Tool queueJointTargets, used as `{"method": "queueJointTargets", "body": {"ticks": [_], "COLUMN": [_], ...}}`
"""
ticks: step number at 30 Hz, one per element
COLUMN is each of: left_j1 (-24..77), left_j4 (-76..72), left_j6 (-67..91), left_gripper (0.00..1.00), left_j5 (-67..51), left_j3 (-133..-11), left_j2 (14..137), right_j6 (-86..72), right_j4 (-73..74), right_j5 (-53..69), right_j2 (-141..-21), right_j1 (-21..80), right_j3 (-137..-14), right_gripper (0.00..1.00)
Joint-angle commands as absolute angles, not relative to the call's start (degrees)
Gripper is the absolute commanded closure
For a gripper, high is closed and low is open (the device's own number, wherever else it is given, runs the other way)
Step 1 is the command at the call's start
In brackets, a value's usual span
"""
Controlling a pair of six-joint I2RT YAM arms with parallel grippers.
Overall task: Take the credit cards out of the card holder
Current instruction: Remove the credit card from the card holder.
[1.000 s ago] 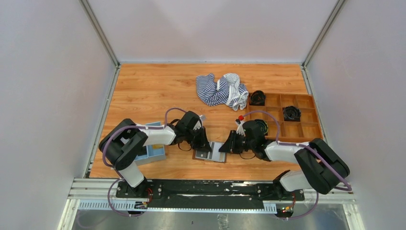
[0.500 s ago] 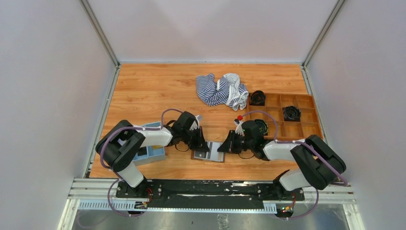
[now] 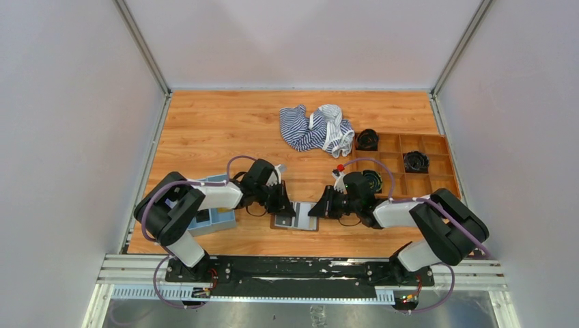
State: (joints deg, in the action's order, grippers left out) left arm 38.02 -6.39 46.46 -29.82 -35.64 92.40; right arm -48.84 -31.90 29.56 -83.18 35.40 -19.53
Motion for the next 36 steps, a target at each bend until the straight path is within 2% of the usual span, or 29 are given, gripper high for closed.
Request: {"method": "queueJointTargets", "body": {"ticks": [1,7,10,34,36], "left_j1": [37.25,36.79,36.74,34.32,34.29], "left_j4": [-4.39,-4.33,-4.37,-4.34,-4.33], "left_j6": [43.19,42.89,42.89,42.63,42.67], "left_gripper": [1.00,0.96,1.00,1.00,0.93], "left_j5": [-29.96,-30.26,-30.33,-30.96,-31.55], "left_j3": [-33.97,-34.48,-34.71,-32.71,-33.03], "left_j2": [92.68,92.79,92.94,90.49,90.86], "right_j6": [-47.19,-47.15,-47.11,-47.16,-47.07], "right_j4": [-25.75,-25.90,-25.93,-25.76,-24.97], "right_j5": [25.07,25.18,25.22,26.09,26.11], "right_j2": [-85.32,-85.78,-85.78,-84.50,-83.50], "right_j1": [36.00,35.98,35.95,35.96,35.96], "right_j3": [-17.00,-17.21,-17.23,-17.63,-18.11], "right_gripper": [0.83,0.83,0.83,0.84,0.83]}}
